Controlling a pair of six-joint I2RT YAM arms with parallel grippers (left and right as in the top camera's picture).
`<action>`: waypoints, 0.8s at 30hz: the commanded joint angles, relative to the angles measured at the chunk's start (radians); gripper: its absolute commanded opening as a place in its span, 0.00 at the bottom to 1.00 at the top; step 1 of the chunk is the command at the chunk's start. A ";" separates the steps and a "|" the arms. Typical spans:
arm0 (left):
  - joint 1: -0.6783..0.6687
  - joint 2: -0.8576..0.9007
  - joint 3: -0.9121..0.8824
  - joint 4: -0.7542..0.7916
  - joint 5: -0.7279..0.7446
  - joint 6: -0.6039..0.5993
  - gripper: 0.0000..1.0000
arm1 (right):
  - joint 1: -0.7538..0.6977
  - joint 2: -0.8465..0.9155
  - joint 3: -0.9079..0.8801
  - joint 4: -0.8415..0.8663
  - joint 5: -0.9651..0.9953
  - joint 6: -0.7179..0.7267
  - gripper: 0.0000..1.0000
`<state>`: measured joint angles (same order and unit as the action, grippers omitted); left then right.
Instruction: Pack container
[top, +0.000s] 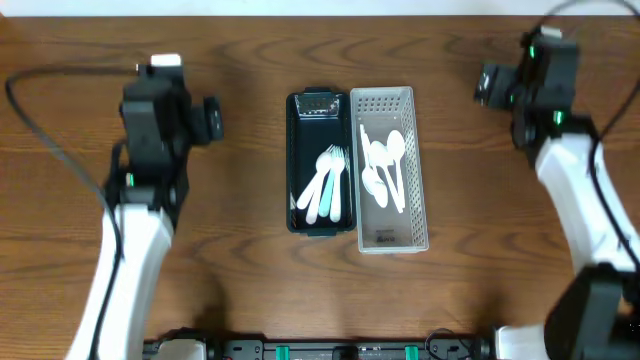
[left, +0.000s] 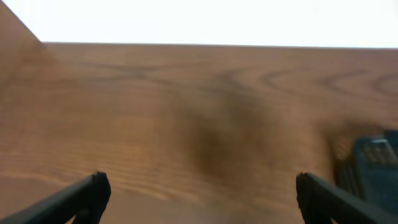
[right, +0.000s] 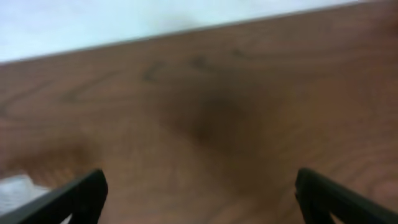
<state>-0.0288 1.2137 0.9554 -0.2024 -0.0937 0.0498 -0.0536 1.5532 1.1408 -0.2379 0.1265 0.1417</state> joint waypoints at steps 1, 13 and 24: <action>-0.017 -0.167 -0.172 0.084 0.043 0.007 0.98 | -0.033 -0.194 -0.202 0.119 0.029 0.011 0.99; -0.134 -0.915 -0.624 0.052 0.041 0.122 0.98 | -0.003 -0.670 -0.750 0.266 0.083 -0.036 0.99; -0.134 -1.013 -0.624 0.023 0.042 0.122 0.98 | -0.004 -0.715 -0.880 0.132 0.049 -0.042 0.99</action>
<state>-0.1593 0.2073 0.3218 -0.1776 -0.0547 0.1581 -0.0681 0.8459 0.2714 -0.0761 0.1787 0.1158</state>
